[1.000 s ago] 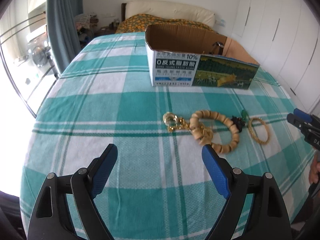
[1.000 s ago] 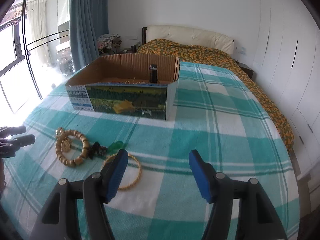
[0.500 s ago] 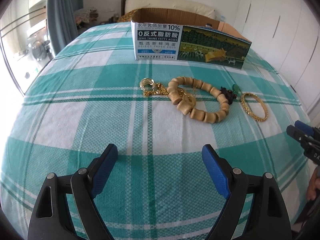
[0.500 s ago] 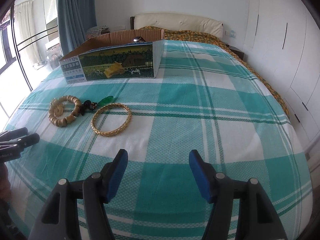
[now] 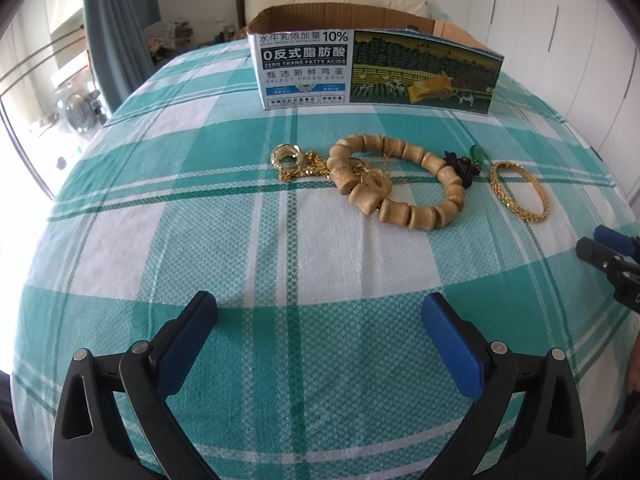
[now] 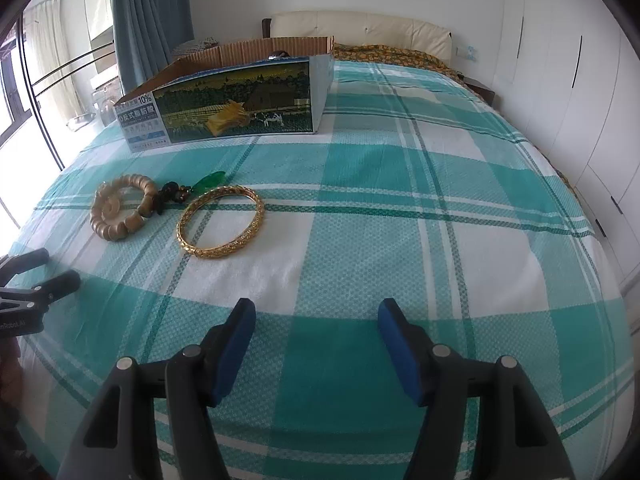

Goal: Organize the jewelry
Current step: 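Withdraw both tools from the box back over the remaining jewelry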

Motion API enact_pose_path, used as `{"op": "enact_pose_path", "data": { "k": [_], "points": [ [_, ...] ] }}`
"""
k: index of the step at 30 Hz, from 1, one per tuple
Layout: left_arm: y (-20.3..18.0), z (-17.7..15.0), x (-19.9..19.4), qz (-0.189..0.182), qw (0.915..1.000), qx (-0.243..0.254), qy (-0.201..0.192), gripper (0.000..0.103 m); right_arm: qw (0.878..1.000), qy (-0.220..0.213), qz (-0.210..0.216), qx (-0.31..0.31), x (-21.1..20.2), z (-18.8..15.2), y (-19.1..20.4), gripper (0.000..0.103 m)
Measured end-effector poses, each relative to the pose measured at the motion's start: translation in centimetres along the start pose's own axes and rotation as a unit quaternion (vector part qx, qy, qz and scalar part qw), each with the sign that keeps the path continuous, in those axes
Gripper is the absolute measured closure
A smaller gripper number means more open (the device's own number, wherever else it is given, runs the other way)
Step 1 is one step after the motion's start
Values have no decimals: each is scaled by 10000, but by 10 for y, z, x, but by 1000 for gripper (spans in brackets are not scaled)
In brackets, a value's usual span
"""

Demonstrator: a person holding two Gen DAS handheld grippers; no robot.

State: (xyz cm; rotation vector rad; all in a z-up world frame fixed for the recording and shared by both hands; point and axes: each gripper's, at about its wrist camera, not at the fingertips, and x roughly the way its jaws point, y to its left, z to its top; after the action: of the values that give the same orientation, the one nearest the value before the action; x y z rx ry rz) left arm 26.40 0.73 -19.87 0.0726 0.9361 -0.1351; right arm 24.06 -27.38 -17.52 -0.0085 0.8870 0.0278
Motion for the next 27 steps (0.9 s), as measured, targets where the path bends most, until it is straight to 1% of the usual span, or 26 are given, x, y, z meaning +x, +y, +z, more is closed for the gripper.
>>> {"op": "enact_pose_path", "data": {
  "k": [4,8,27],
  "points": [
    [0,1,1,10,10000,9,5,0,9998,57,-89,-138,3,0,6,29],
    [-1,0,1,14,10000,10,5,0,9999,69,-96,-110,4,0,4,26],
    [0,0,1,15,10000,13,7,0,9999,77,-105,-99,5,0,3,24]
  ]
}}
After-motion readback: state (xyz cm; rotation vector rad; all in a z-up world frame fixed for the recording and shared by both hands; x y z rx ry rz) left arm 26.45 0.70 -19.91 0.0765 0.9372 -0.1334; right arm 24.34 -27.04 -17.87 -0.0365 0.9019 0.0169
